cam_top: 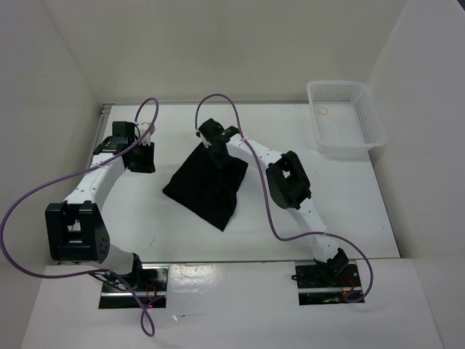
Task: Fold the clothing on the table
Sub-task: Flatten the skirt out
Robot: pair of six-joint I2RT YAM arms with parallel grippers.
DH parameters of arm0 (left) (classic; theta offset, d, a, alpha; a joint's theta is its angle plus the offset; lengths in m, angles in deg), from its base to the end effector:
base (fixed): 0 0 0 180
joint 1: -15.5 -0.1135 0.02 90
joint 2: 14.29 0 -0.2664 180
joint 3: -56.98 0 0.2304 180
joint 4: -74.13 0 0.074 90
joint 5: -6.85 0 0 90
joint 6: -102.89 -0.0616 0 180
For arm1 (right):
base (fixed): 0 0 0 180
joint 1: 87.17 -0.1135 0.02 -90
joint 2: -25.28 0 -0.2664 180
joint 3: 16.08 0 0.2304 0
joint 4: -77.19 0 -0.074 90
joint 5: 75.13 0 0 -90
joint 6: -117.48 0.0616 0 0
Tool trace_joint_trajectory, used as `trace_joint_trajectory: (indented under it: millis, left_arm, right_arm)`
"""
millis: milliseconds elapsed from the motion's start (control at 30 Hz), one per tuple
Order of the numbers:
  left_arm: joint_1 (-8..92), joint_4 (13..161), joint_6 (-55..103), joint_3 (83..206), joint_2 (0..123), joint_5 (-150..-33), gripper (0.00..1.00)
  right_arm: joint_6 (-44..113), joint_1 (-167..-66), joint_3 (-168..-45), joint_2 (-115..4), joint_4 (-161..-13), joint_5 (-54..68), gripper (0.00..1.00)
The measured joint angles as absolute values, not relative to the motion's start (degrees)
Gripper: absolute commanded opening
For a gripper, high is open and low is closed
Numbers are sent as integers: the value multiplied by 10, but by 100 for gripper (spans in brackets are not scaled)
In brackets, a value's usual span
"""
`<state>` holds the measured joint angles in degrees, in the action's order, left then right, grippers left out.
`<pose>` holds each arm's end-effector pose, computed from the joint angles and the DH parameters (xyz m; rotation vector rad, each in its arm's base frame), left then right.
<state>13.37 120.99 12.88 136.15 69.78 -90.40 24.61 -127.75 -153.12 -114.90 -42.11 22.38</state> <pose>0.3057 0.0036 0.2527 0.0085 2.4693 -0.1404 0.3958 0.3284 0.1502 -0.9498 2.4936 0.0346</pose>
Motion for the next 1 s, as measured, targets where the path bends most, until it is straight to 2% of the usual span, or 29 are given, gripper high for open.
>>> trace_joint_trajectory:
  millis: [67,100,233,733,833,1000]
  left_arm:
    - [134,1210,129,1361,698,-905,39]
    - [134,1210,129,1361,698,-905,39]
    - [134,1210,129,1361,698,-908,39]
    - [134,1213,127,1361,698,-909,39]
    - [134,1214,127,1361,698,-910,39]
    - [134,1214,127,1361,699,-914,39]
  right_arm:
    - [243,-1278,-1531,-1149,-421,230,25]
    - [240,-1278,-1531,-1149,-421,232,31]
    - [235,-1278,-1531,-1148,-421,240,38]
    - [224,-1278,-1515,-1137,-420,258,39]
    - [221,-1276,-1504,-1126,-418,262,47]
    - [214,-1266,-1479,-1090,-419,274,47]
